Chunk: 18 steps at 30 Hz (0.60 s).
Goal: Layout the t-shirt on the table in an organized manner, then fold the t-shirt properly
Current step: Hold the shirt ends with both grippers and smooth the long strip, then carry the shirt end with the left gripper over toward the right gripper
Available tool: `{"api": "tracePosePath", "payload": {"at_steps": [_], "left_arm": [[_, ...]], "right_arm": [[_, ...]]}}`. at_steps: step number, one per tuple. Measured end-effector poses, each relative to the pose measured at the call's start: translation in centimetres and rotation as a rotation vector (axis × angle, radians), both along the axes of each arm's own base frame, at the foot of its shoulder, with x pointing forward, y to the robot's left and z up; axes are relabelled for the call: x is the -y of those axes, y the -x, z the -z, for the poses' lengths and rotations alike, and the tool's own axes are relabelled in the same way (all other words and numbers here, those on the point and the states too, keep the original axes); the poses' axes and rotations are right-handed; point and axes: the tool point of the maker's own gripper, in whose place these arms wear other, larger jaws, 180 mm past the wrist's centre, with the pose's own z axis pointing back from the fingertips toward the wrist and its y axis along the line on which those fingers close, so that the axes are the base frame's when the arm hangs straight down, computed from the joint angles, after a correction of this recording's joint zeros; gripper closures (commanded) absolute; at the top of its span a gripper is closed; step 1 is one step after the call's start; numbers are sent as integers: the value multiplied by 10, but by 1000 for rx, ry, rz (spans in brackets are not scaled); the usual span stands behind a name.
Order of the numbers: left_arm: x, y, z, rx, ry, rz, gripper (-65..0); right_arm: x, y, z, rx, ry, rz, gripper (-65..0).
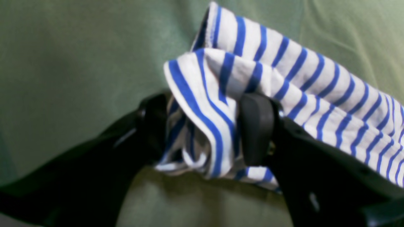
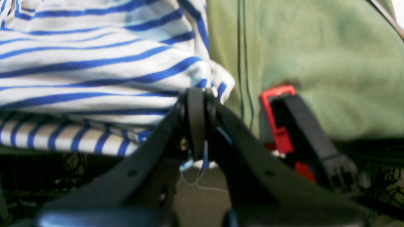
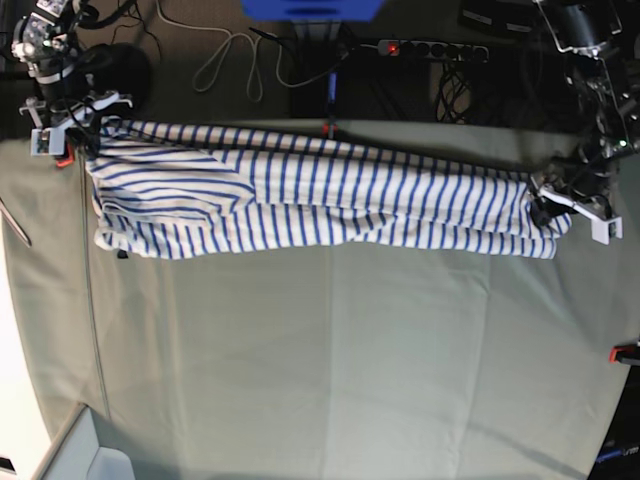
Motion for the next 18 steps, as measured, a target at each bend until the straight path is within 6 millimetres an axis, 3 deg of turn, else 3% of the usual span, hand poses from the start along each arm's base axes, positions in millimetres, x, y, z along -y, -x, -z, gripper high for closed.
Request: {"api": "tracePosePath", "payload": {"at_steps": [2, 6, 10, 16, 18], "left_arm": [[0, -1, -1, 6, -1, -1, -368], [0, -1, -1, 5, -1, -1, -500], [0, 0, 0, 3, -1, -1, -621], [-2, 8, 22, -20, 48, -44, -632], [-5, 2, 23, -15, 61, -55, -631]], "right_arm": [[0, 1, 1, -5, 0, 0, -49], [0, 5, 3, -13, 1, -3, -159], [0, 10, 6, -29, 1, -3, -184], [0, 10, 6, -29, 1, -3, -184], [1, 10, 5, -28, 1, -3, -184]]}}
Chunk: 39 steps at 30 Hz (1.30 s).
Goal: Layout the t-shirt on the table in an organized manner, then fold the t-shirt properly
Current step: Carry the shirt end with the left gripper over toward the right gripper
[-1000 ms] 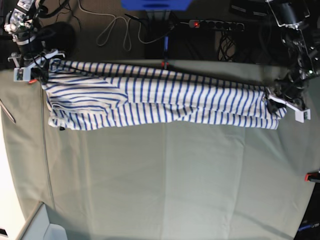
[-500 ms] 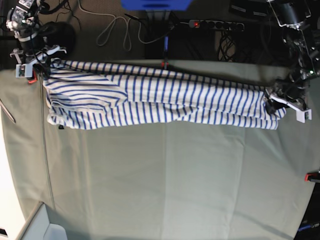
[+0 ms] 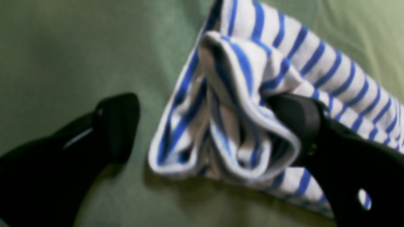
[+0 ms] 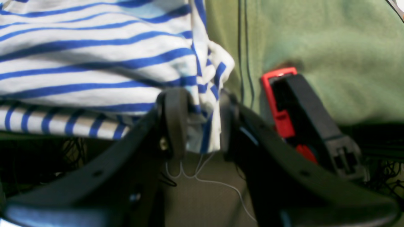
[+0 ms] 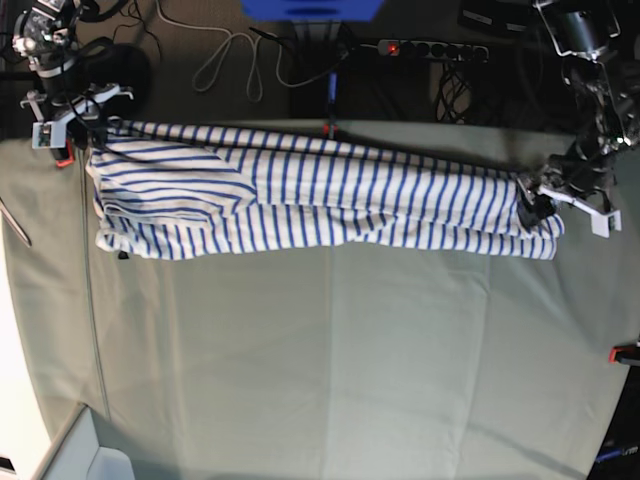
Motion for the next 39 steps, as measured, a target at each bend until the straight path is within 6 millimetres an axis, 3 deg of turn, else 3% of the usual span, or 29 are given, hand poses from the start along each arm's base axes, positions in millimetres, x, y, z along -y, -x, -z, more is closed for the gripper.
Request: {"api": "tracePosePath", "payload": {"at_steps": [3, 5, 13, 19, 21, 24, 27, 29, 32, 35, 39], "left_arm": [[-1, -5, 0, -1, -2, -4, -624], [0, -5, 0, 8, 8, -10, -558], [6, -2, 5, -16, 28, -5, 0], [7, -7, -1, -20, 11, 16, 0], [11, -13, -17, 10, -19, 37, 0], [22, -24, -59, 134, -75, 66, 0], [54, -30, -100, 247, -104, 124, 0], [84, -33, -114, 291, -101, 171, 0], [145, -36, -127, 344, -44, 303, 0], [210, -31, -121, 334, 25, 453, 0], [279, -10, -84, 229, 28, 673, 0]], "right_arm": [[0, 0, 0, -1, 0, 0, -184], [0, 0, 0, 1, -1, 0, -184], [0, 1, 1, -3, 0, 0, -184], [0, 1, 1, -3, 0, 0, -184], [0, 1, 1, -3, -1, 0, -184], [0, 1, 0, -4, 0, 0, -184], [0, 1, 0, -1, 0, 0, -185], [-1, 1, 0, -3, -2, 1, -185], [-1, 1, 1, -3, -3, 1, -187], [-1, 1, 1, -4, -3, 1, -185], [-1, 0, 0, -3, -2, 1, -185]]}}
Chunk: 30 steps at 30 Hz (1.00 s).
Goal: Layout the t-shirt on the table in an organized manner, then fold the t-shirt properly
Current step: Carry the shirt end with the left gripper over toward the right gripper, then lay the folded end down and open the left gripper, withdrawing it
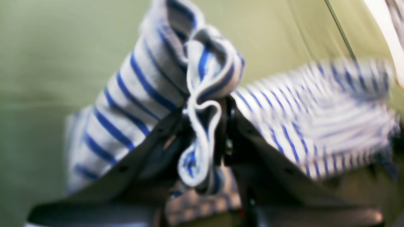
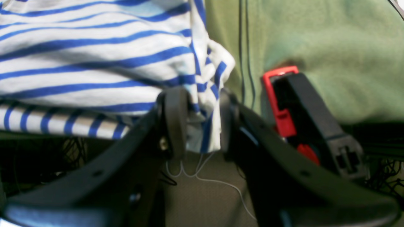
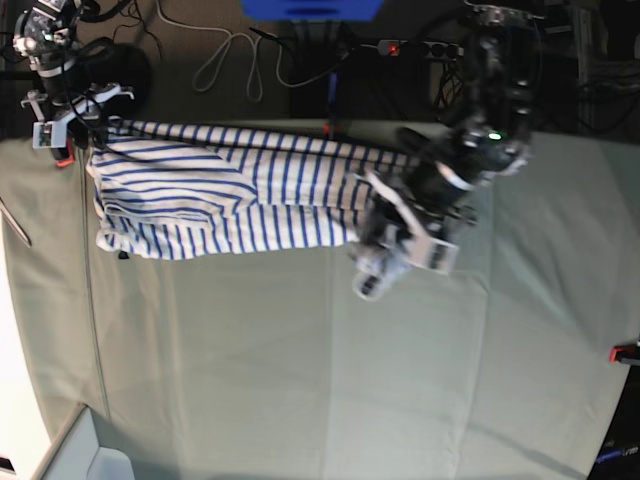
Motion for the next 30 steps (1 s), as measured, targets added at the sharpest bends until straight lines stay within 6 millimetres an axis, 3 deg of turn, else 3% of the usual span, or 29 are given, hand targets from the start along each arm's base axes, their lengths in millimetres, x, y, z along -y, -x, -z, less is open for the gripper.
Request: {"api": "tracePosePath", "payload": {"at_steps": [5, 9, 14, 17, 23, 27, 30], "left_arm": [[51, 11, 20, -32, -45, 151, 0], [70, 16, 29, -53, -61, 185, 0], [90, 22, 25, -31, -69, 243, -7], [99, 28, 25, -33, -63, 271, -86], [100, 29, 25, -33, -61, 279, -328], [101, 29, 17, -14, -53, 281, -395], [102, 26, -5, 43, -33, 278, -411]], "right_arm": [[1, 0, -1, 2, 2, 1, -185], [1, 1, 0, -1, 2, 2, -185], [1, 1, 0, -2, 1, 2, -185], [1, 1, 0, -2, 1, 2, -185], [1, 1, 0, -2, 1, 2, -185], [1, 1, 0, -2, 1, 2, -185], [1, 1, 0, -3, 1, 2, -187]]}}
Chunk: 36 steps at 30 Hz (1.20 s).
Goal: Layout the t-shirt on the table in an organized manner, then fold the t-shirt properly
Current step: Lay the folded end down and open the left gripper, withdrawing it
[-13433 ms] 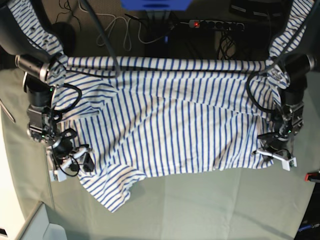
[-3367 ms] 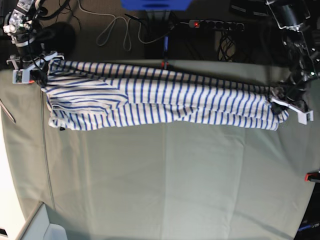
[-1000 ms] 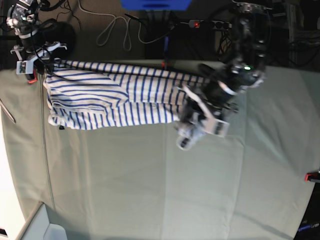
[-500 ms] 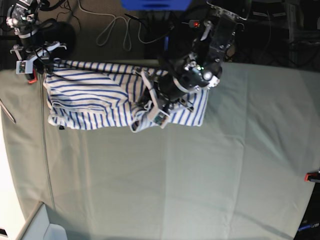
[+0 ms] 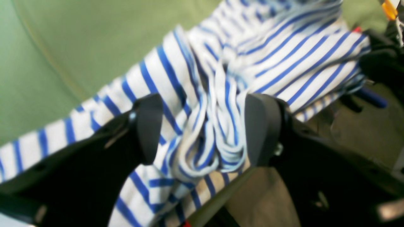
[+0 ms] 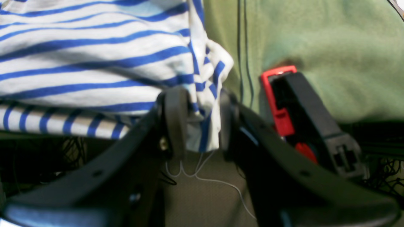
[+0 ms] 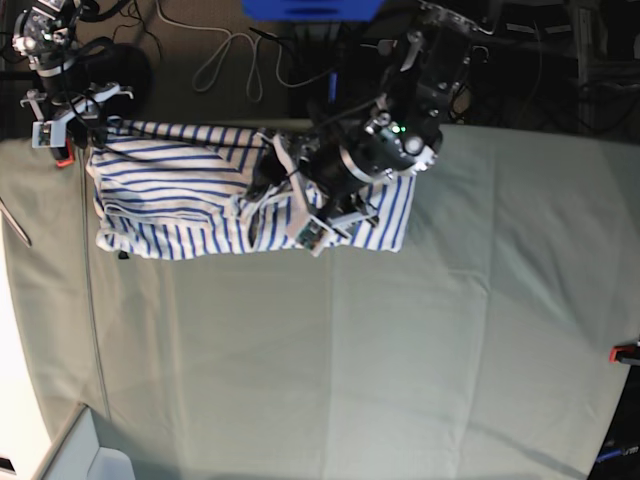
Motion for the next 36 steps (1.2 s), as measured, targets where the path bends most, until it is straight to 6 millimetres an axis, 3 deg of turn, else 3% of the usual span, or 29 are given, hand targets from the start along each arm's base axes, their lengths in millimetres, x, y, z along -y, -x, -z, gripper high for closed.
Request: {"api": "tracePosePath", "payload": {"at_steps": [4, 6, 8, 12, 17, 22, 25, 28, 33, 36], "left_arm": [[-3, -6, -46, 121, 49, -11, -409], [-9, -13, -54, 148, 58, -33, -408], [-24, -19, -42, 118, 39, -80, -408], [-54, -19, 18, -33, -57, -149, -407], [-35, -4, 52, -131, -68, -92, -407], [8, 14, 56, -134, -75, 58, -407], [20, 22, 55, -127, -77, 108, -407], [20, 25, 56, -127, -82, 117, -407], [7, 23, 58, -116, -107, 117, -408], [-7, 20, 51, -84, -132, 116, -408]], "right_arm": [[0, 0, 0, 1, 0, 0, -189], [0, -1, 0, 2, 0, 0, -186], [0, -2, -1, 6, 2, -1, -186], [1, -4, -5, 9, 13, -5, -185], [2, -11, -17, 40, 36, -16, -185], [3, -15, -27, 62, 55, -25, -185], [3, -11, -26, 55, 56, -27, -190], [3, -4, -23, 37, 56, -27, -235], [10, 8, -21, 29, 51, 32, -398], [27, 11, -27, 37, 81, 73, -406]]}}
